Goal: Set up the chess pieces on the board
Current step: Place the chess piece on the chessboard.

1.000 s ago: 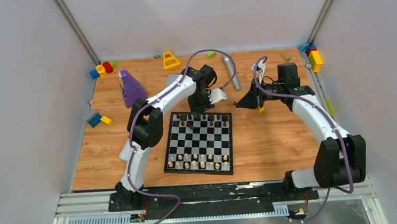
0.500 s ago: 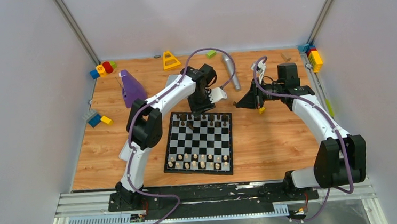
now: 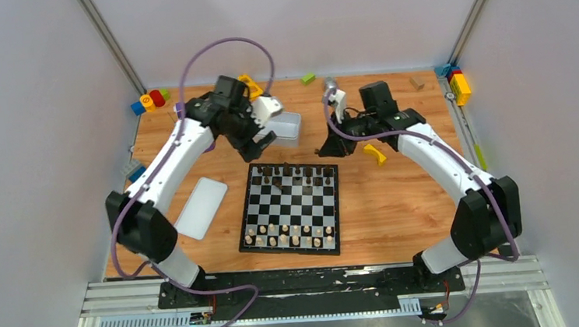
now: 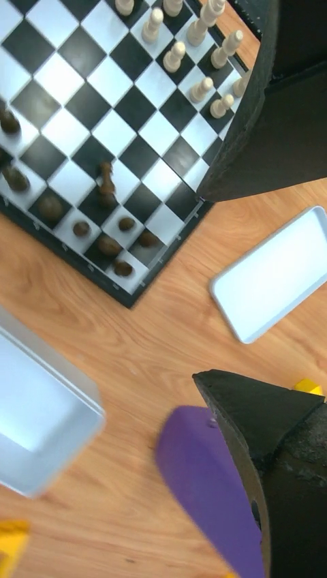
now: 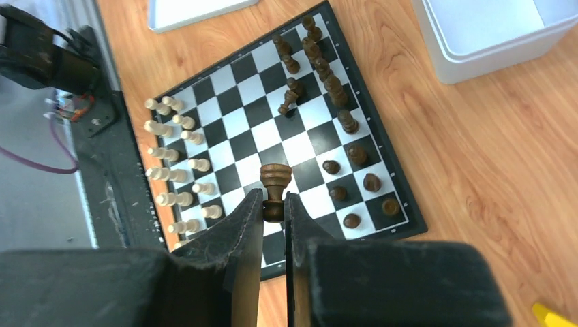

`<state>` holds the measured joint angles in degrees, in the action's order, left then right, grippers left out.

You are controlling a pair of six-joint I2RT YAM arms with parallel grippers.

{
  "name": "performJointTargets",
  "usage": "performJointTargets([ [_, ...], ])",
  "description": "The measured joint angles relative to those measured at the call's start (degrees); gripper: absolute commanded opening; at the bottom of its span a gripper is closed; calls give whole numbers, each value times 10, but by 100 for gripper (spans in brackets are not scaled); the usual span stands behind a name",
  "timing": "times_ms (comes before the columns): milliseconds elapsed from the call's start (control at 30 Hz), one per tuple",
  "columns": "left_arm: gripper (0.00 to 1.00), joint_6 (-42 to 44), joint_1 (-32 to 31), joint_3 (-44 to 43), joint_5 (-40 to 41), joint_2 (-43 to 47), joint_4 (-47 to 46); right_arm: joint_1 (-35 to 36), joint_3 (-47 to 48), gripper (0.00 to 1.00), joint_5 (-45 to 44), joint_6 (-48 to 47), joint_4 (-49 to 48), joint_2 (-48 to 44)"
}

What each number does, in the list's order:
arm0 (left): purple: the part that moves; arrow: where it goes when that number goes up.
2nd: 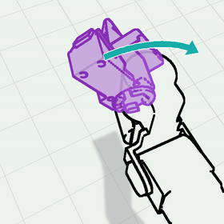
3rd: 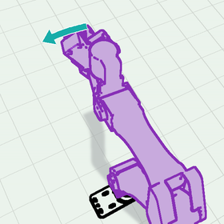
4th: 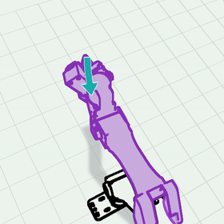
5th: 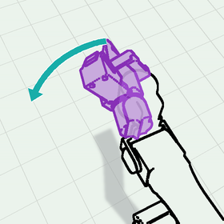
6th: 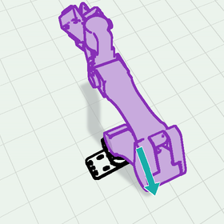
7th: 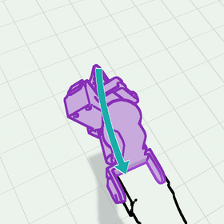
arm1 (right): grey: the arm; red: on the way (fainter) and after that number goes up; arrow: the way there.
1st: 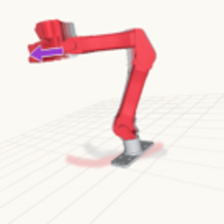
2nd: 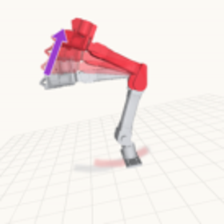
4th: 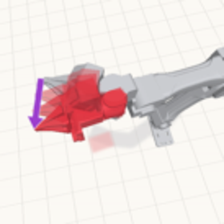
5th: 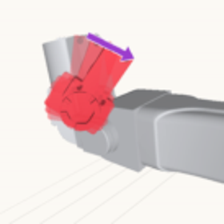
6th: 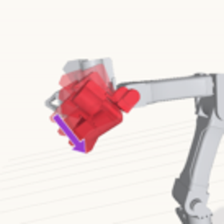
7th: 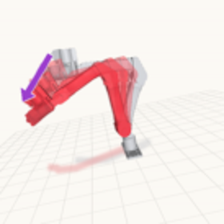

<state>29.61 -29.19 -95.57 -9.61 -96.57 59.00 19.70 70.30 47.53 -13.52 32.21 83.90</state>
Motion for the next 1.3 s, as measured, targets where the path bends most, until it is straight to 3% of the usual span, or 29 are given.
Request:
performJointTargets([
  [167,100,-41,98,102,-6,123,-70,92,101,2,-117,-45,60,85],
  [400,100,-100,136,208,51,259,-138,194,254,3,-273,-114,188,253],
  [733,100,-130,156,232,81,288,-146,278,325,5,-420,-205,310,376],
  [1300,100,-139,170,244,82,335,-151,290,418,7,-498,-264,367,444],
])
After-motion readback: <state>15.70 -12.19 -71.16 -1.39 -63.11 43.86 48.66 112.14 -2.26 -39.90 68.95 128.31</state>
